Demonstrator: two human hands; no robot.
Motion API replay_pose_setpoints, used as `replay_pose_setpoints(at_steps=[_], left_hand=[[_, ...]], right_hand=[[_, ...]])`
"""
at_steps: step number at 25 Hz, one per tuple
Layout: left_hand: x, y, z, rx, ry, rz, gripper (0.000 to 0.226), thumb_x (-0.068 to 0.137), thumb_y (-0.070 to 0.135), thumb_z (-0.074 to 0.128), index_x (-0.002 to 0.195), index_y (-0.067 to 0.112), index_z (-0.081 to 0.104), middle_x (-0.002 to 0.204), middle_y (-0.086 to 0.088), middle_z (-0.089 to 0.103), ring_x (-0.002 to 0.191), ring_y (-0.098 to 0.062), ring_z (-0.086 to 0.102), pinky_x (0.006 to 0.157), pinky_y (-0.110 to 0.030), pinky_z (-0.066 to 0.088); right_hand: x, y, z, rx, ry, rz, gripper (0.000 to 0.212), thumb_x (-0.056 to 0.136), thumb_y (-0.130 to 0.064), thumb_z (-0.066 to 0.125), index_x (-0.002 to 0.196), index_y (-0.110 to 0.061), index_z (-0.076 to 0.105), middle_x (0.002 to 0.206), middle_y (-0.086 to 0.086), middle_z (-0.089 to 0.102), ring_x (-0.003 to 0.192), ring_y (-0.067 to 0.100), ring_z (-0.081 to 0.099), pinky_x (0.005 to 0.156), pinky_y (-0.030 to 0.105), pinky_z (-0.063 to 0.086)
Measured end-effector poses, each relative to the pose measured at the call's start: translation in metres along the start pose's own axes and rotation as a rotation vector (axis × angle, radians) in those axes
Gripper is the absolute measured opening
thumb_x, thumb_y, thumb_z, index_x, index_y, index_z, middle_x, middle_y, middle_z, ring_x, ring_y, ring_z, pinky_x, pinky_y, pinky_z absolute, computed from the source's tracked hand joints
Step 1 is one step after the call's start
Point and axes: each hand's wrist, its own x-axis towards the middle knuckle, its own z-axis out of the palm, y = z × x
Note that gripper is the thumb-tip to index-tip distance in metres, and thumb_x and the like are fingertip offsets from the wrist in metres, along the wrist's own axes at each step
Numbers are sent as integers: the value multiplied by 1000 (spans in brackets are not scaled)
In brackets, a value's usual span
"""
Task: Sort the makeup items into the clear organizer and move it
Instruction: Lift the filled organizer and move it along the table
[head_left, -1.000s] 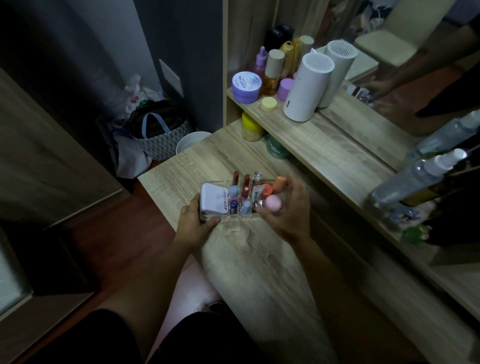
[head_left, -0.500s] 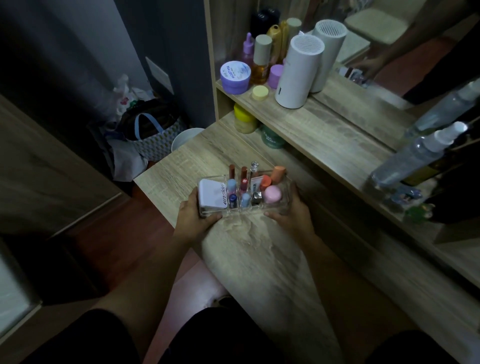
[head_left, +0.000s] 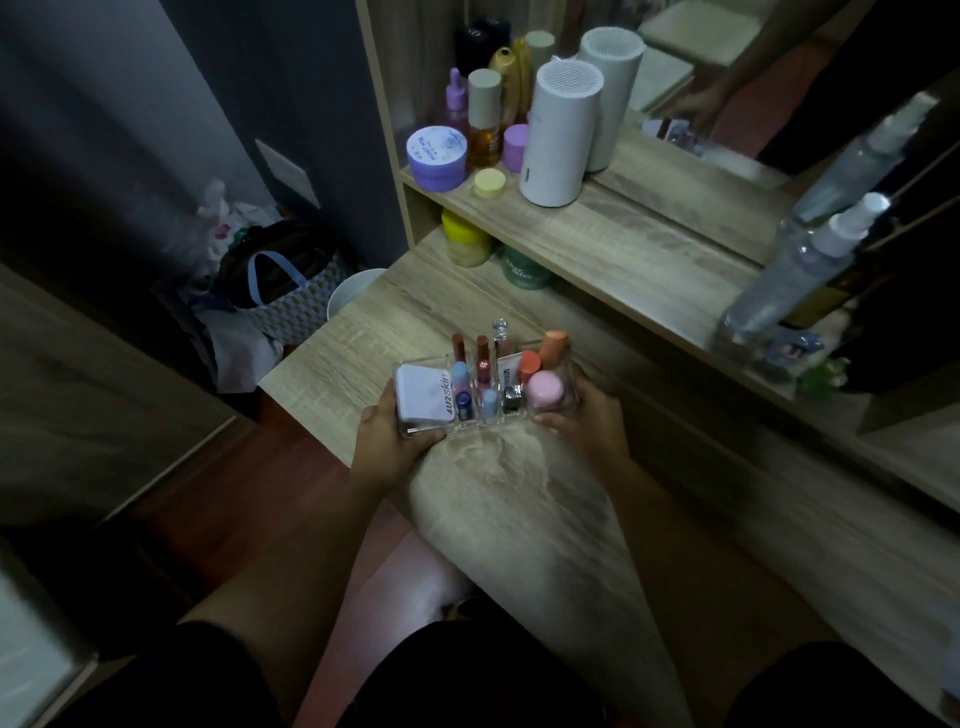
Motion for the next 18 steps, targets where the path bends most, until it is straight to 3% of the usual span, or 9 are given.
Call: replay_pose_setpoints(at_steps=[4,9,13,16,18], left_hand=[[-3,11,1,-9,-63,59,86,64,42,79,137,14,43,118,-11,68,106,-31,62,87,-33,48],[-7,37,9,-50,-179,208,95,55,61,64,137,15,44,115,-8,69,96,-10,58,80,-22,42],[-10,57,30,-10,-279,248,91,56,50,74,135,14,46,117,-10,69,103,-23,65,78,-25,48],[-13,73,48,14,-351,302,90,60,41,75,138,11,43,122,-13,67,108,-31,62,91,-39,51],[-15,82,60,27,-395,322,89,65,37,80,140,12,40,123,-15,66,109,-33,61,93,-42,51]], right_hand=[[-19,9,-12,26,93,51,67,60,-16,87,122,-13,61,112,8,72,104,19,67,94,36,53],[-54,21,-35,99,164,100,70,64,-17,84,128,-19,56,112,3,71,100,9,62,93,29,50],[-89,33,-57,165,233,207,59,68,-19,80,123,-25,59,97,-10,68,85,-4,60,93,31,51],[-112,44,-71,202,255,244,67,74,-9,76,135,-17,48,120,5,67,108,14,61,102,39,46],[-123,52,-77,181,293,287,67,78,-10,74,138,-17,45,125,11,65,115,24,59,104,41,44]])
